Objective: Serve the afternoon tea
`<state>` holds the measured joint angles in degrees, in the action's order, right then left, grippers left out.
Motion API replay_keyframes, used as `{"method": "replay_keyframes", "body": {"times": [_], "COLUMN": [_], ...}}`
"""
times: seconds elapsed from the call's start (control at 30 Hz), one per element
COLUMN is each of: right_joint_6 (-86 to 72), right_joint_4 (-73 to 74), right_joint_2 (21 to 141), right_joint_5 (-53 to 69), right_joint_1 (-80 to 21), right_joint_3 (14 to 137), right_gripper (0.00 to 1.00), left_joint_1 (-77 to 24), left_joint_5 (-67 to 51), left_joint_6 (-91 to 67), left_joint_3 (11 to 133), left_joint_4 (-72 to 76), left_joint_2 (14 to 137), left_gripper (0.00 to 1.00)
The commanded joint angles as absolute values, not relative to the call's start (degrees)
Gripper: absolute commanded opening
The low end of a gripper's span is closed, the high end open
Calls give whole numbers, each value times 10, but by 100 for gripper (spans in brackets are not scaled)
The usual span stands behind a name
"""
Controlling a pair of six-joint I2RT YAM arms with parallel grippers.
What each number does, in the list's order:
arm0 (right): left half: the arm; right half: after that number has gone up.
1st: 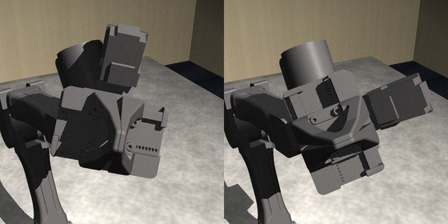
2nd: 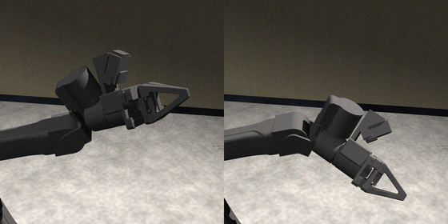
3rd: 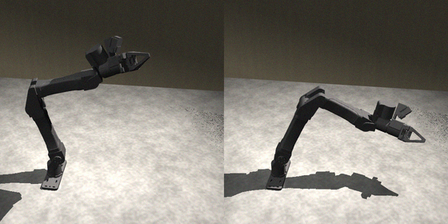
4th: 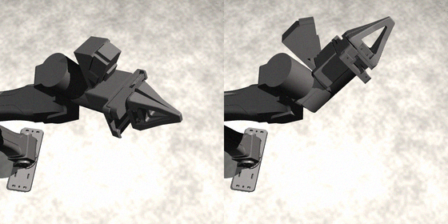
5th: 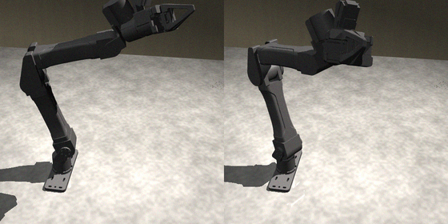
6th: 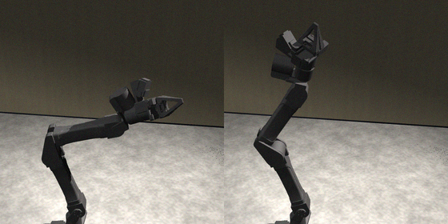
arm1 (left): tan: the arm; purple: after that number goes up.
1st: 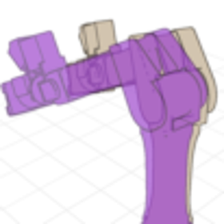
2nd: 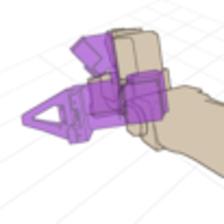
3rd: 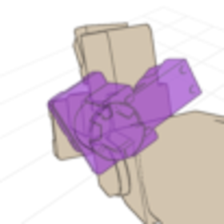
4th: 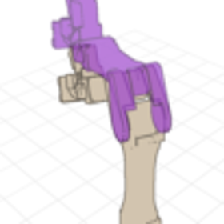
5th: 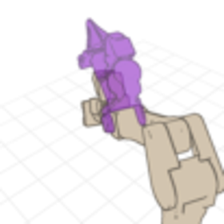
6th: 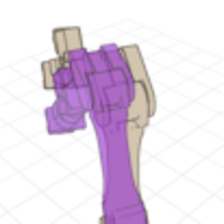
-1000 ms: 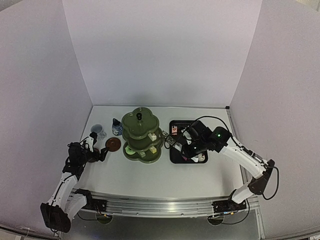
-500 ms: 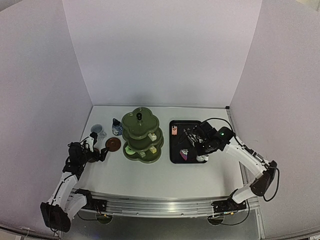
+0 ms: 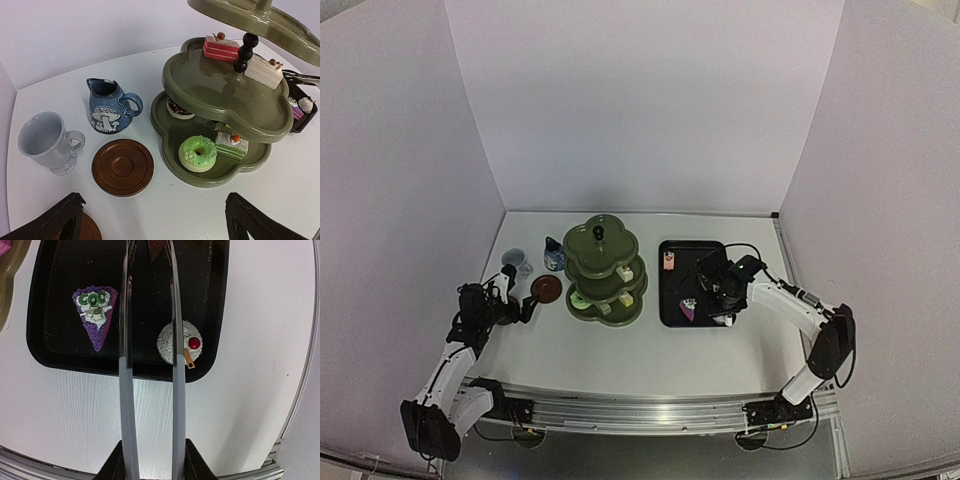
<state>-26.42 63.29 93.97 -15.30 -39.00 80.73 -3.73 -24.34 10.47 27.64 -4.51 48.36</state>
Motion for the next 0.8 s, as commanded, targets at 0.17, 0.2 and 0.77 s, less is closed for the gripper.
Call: {"method": "replay_keyframes", "body": {"times": [0.17,0.2,0.77], "right_joint_6": [-299,-296,-268], "right_joint_4": [622,620,559], "right_joint_2": [946,951,1006], "right_joint_5": [-157,-156,-178], "right_joint_1": [-388,-388,-353], "right_joint_3": [790,791,815], "right_gripper": [31,31,0], "left_joint_1": [-39,-39,-40], "left_joint_5": [-247,-247,-242], "left_joint_6": [105,105,100], "left_joint_3": [293,293,293], "left_joint_4": [-21,-18,-15], "left_joint_2": [499,501,503], "left_gripper": [99,99,100]}}
